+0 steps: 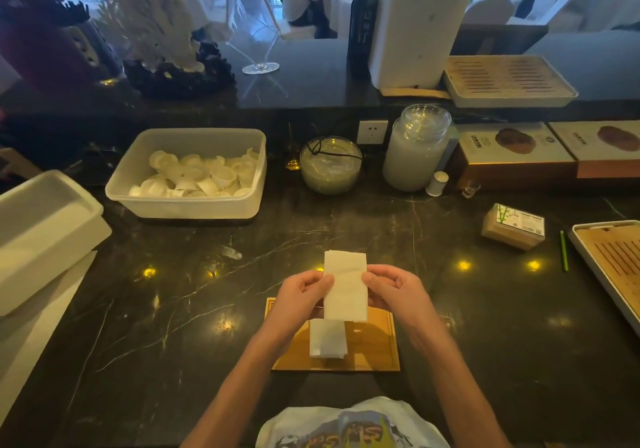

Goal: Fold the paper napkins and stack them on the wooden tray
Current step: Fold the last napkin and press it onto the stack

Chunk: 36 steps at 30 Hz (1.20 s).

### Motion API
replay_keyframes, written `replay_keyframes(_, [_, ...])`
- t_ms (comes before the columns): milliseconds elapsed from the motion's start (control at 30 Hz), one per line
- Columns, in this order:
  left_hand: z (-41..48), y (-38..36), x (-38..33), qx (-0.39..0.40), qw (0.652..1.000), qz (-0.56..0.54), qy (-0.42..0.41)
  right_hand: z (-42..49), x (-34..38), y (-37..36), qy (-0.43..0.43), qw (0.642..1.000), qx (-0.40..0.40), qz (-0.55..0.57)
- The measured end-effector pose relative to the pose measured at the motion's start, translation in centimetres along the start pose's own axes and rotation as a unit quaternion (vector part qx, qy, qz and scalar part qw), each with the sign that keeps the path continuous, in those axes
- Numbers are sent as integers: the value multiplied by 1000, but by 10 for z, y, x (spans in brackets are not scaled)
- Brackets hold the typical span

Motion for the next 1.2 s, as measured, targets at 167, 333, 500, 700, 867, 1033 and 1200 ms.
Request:
replay_keyframes(167, [4,2,0,-45,999,8,-16,-2,-3,-5,-8,1000,15,-19])
replay_keyframes(333, [7,2,4,-57,998,22,-23,-2,-6,-10,-19,999,11,-25])
replay_keyframes(500, [6,2,11,-55,998,21,-9,1,-10,-9,-32,999,-2,-17])
replay_keyframes(700, [5,5,8,-69,997,27,-3,-1,-11,-13,-36,999,26,-20])
replay_keyframes(867, [5,3,8,-50,998,29,-2,2,-17,-15,-21,999,1,-25])
replay_keyframes(1033, [3,8,21,-68,996,62,-5,2,-33,-17,-31,999,9,-25])
replay_keyframes(1200, [-8,15,43,-62,992,105,24,-6,-58,-19,-63,997,24,-42])
Point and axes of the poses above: each hand's wrist, its own z-axis towards the middle knuckle, its own y-axis out of the back of the hand, x = y × z, the point moved 3 cm from there along z, towards the middle knuckle, and after that the axes turned 14 degrees about -x, right-handed, at the moved point
